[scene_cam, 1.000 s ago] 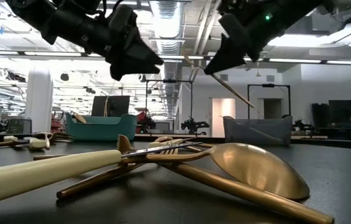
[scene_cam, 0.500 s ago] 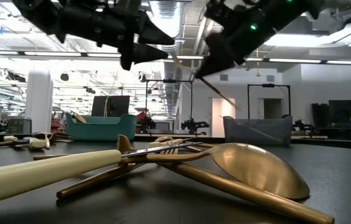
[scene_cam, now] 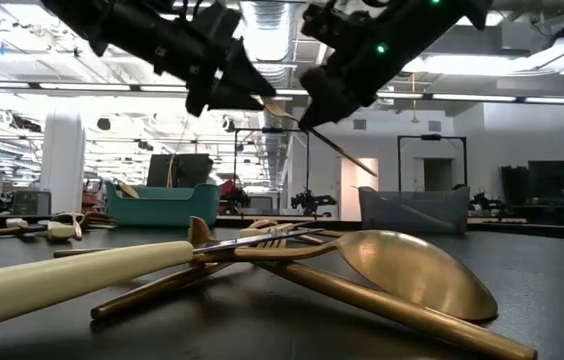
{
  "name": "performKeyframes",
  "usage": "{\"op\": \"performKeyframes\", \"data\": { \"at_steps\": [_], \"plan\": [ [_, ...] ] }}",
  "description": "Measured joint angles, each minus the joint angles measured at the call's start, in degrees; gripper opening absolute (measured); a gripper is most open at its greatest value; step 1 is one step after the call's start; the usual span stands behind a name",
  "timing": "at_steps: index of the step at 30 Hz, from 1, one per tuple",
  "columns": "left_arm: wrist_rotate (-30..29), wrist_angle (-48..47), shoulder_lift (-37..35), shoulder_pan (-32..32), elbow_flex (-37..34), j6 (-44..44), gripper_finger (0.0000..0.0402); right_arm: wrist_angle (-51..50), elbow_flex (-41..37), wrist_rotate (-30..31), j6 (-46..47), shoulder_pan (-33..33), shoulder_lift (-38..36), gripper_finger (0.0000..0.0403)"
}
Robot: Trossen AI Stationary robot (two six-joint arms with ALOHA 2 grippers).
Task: Sort silverware by color (type)
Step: Put the gold fork into the orange bin
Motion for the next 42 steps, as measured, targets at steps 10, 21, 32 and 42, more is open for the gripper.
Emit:
{"op": "performKeyframes", "data": {
  "at_steps": [10, 21, 32, 42],
  "plan": [
    [1.15, -2.06, 0.0, 0.0, 0.09, -0.01, 0.0143, 1.3, -0.14, 0.66, -1.07, 0.02, -0.39, 0.0031],
    [0.88, -3.41, -0.03, 0.91, 0.09, 2.06, 0.0004, 1.46, -0.14, 0.11, 0.28, -0.09, -0.41, 0.0062],
    [5.02, -67.16, -12.91, -1.18, 19.59, 5.05, 0.0, -2.43, -0.11, -0.02, 7.98, 1.22, -4.11, 0.0137],
    [26.52, -106.68, -16.17, -7.9, 36.09, -6.37, 0.0, -4.33, -0.15, -0.31, 13.37, 1.01, -3.22, 0.015]
  ]
}}
